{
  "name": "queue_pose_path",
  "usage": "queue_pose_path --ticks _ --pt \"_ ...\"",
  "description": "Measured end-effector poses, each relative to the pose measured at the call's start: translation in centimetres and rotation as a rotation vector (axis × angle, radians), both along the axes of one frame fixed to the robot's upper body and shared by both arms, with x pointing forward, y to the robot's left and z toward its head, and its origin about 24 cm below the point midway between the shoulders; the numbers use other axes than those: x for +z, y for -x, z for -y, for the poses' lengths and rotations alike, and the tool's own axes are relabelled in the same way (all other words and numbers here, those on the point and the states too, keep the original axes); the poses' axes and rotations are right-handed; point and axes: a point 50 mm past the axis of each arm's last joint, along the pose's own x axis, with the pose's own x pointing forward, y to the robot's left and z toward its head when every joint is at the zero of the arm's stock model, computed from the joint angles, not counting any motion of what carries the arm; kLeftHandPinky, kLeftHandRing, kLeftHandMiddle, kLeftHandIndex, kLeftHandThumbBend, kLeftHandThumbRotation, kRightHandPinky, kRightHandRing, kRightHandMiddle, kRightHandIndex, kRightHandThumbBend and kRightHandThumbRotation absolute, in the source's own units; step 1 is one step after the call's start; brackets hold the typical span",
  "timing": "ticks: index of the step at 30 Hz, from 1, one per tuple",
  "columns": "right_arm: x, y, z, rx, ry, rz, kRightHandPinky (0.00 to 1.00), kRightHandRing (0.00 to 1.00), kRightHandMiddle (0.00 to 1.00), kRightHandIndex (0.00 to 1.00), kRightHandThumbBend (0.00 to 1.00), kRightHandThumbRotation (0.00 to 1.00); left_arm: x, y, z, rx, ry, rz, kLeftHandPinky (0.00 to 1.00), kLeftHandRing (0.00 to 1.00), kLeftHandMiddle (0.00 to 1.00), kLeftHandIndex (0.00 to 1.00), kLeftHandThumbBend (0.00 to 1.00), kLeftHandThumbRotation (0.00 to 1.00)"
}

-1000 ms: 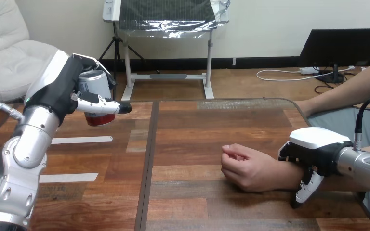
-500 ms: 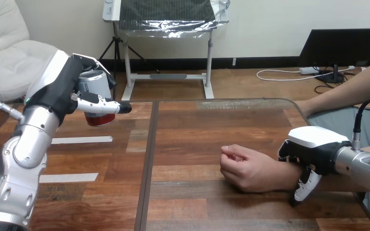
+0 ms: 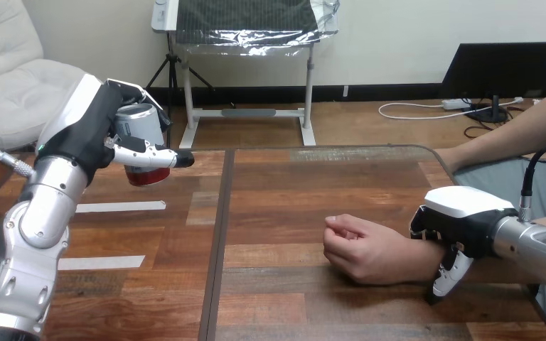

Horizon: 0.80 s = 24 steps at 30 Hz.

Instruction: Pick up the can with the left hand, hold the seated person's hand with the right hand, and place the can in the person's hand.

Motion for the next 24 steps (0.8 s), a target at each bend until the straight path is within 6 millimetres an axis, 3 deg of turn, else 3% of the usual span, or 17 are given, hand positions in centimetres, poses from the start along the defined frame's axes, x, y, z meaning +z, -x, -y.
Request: queue_pose_path --ticks 24 --pt "0.20 0.05 0.26 -0.009 -0.068 0.006 0.31 0.35 0.41 0.41 0.76 0.01 0.20 0.02 -0.22 0.005 0.006 0.011 0.29 0.33 0.39 0.41 0.79 0.00"
